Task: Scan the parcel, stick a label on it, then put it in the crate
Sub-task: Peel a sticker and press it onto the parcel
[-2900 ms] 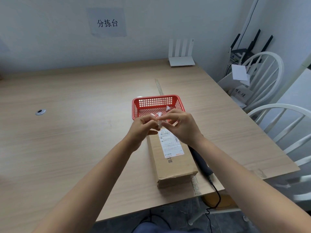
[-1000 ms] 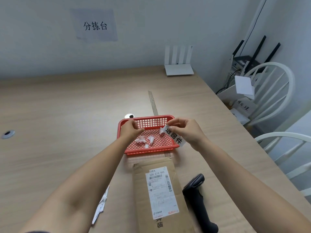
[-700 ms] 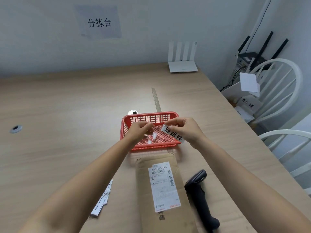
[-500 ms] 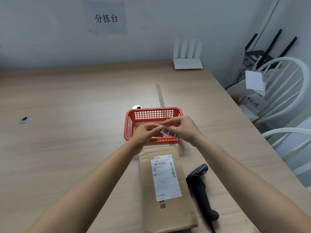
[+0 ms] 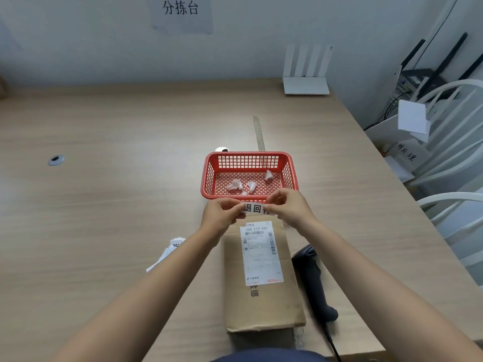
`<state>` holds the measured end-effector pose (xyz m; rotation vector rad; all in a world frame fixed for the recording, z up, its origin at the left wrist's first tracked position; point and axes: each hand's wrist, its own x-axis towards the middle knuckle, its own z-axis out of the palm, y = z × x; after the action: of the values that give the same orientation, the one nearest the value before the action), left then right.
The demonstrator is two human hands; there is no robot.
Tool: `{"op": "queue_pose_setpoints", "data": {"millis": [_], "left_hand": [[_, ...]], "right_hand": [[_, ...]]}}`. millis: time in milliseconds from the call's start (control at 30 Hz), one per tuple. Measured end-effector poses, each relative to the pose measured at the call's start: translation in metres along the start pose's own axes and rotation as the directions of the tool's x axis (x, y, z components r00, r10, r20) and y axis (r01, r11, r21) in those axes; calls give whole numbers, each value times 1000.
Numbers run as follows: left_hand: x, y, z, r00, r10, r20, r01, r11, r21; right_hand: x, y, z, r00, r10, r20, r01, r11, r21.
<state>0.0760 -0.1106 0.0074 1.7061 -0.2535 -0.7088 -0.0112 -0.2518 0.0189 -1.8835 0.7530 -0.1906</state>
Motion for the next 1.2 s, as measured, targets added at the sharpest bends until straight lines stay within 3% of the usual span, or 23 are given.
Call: {"op": "queue_pose_setpoints", "data": {"millis": [167, 400, 967, 1200], "left_hand": [[3, -19, 6, 993, -31, -111, 47, 989, 139], [9, -27, 15, 964, 111, -240, 14, 885, 465], [17, -24, 24, 965, 238, -109, -68, 628, 775], [15, -25, 21, 973, 179, -147, 6, 616, 788]], "right_hand": [[-1, 18, 18, 996, 33, -85, -36, 999, -28], [1, 24, 34, 988, -6, -156, -9, 996, -93], [7, 30, 44, 973, -105, -207, 53, 968, -244], [7, 36, 42, 969, -104, -225, 5, 915, -403]]}}
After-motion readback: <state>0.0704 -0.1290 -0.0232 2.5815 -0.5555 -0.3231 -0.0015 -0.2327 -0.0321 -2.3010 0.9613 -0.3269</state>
